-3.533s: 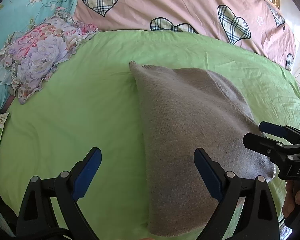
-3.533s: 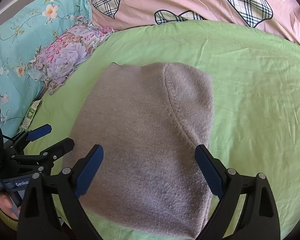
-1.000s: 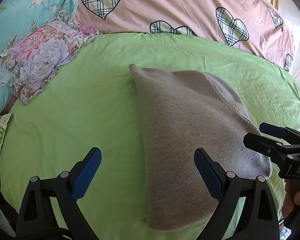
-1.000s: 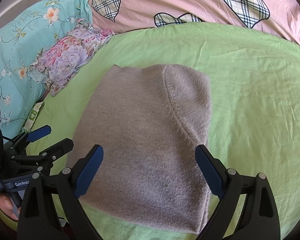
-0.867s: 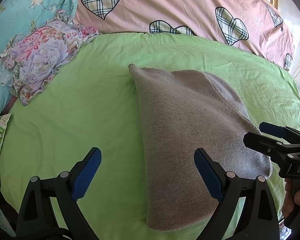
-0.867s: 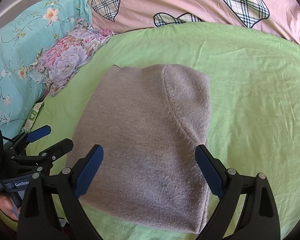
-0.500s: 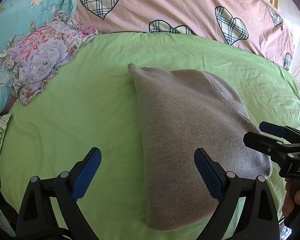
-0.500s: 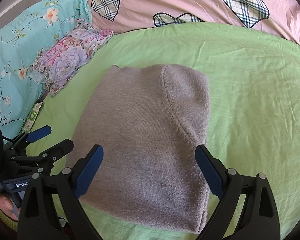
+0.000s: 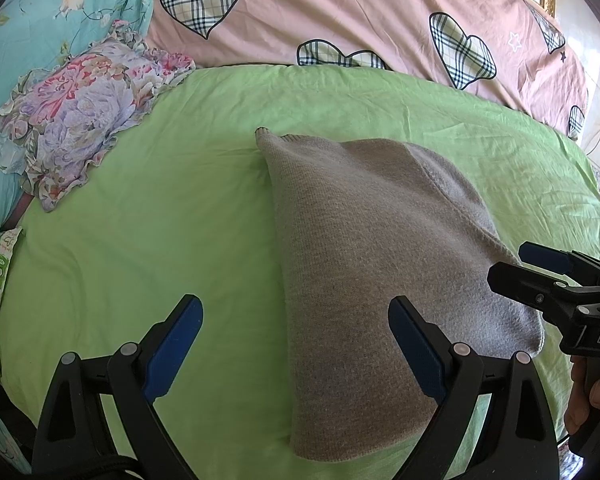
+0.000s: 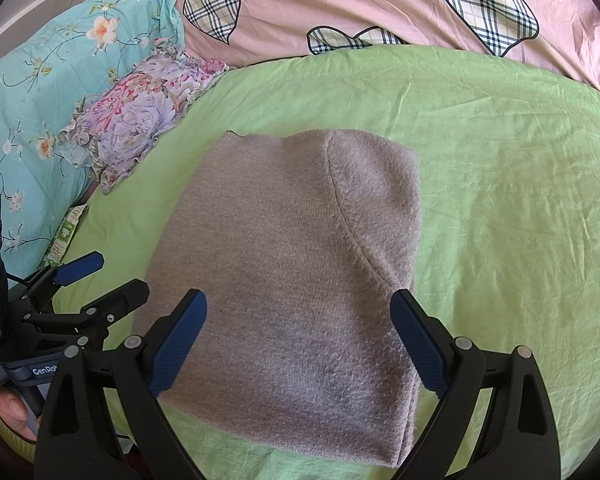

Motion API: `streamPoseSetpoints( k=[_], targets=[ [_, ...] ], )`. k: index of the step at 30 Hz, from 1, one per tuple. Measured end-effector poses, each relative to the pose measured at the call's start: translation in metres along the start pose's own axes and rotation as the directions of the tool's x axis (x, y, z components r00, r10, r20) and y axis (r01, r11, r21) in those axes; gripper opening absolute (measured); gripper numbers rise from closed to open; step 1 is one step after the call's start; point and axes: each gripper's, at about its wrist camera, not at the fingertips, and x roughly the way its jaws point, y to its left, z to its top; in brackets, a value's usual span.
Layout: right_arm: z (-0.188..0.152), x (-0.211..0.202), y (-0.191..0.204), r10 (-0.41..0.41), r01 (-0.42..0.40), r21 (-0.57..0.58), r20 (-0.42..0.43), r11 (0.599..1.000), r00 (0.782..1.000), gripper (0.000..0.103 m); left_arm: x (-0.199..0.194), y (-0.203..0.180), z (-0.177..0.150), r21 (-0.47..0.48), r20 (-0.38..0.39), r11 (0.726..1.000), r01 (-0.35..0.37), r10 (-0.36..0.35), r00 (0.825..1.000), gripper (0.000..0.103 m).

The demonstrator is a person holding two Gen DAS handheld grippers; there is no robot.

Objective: Fold small clothes

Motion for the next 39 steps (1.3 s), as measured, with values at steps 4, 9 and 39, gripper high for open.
streamPoseSetpoints(
  k=[4,9,39],
  targets=[
    [0.003,-0.002,0.000,-0.003,0.002,0.004,0.004,1.000,1.000,0.093,0.000,0.000,0.000,-0.001,0.001,1.000,0.000,0.000,1.000,0.094],
    [0.003,-0.006,-0.001,-0.005,0.005,0.006,0.009,1.000,1.000,0.093,0.001,-0.002,0.001,0.008,0.003,1.000,0.005,-0.005,1.000,0.094],
    [0.009,-0.011,-0.015,0.003,-0.003,0.019,0.016,1.000,1.000,0.093,0.006,0.000,0.024,0.007,0.002,1.000,0.007,-0.007,1.000,0.094]
  ],
)
